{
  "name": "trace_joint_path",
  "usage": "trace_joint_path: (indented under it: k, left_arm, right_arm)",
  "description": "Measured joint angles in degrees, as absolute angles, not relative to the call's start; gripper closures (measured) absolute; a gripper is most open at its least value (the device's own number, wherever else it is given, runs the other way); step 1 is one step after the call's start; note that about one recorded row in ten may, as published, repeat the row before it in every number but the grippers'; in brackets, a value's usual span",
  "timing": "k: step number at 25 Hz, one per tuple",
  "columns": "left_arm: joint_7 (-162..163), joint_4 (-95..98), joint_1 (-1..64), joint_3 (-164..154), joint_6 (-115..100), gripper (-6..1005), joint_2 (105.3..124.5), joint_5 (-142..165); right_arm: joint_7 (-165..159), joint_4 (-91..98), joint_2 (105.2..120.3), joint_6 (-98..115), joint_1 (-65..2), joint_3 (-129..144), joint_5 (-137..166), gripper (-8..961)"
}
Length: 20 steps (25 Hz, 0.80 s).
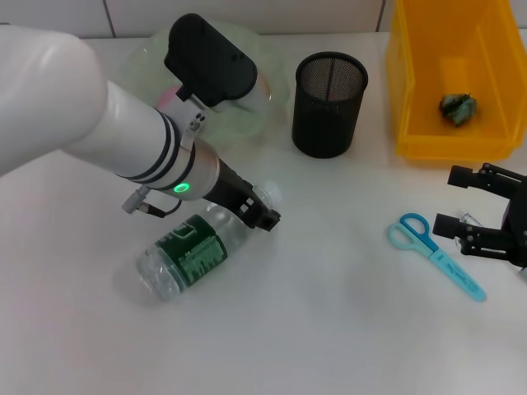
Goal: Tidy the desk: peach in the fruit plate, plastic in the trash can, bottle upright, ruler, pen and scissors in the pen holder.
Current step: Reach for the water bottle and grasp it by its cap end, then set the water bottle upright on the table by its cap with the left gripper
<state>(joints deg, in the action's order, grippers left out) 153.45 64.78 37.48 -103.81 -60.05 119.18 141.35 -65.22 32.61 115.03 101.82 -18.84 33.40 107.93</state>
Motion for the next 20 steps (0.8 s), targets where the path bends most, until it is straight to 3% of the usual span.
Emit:
trace_joint_path:
  k: [4, 11, 14, 17, 19, 20]
  left_arm:
    - [153.4, 64.5, 37.5, -105.4, -58.4, 434, 119.18, 141.4]
    - [152.9, 66.6, 36.1, -106.8, -57.4, 517, 119.17, 141.4]
    - [152.5, 71.5, 33.3, -107.0, -57.3, 553, 119.04, 141.4]
    - [150.4, 82.0, 26.6, -106.1, -57.1, 553, 118.74, 141.2]
    - [150.4, 82.0, 26.6, -106.1, -57.1, 553, 118.74, 141.2]
    - [148.2, 87.3, 21.9, -105.0, -55.4, 553, 118.74, 140.5]
  right_arm:
    - [-65.2, 32.5, 115.11, 101.0, -18.9, 33.4, 107.9, 147]
    - [-64.2, 30.8, 115.0, 100.5, -19.0, 33.2, 107.9, 154]
    - [-63.8, 30.3, 114.91, 100.4, -19.1, 33.0, 107.9, 157]
    - [-63.7, 30.2, 114.89, 100.4, -19.1, 33.0, 107.9, 159]
    - [-63.7, 30.2, 114.91, 100.4, -19.1, 33.0, 107.8, 161]
    - [-63.7, 30.2, 114.96, 100.4, -19.1, 33.0, 107.8, 162]
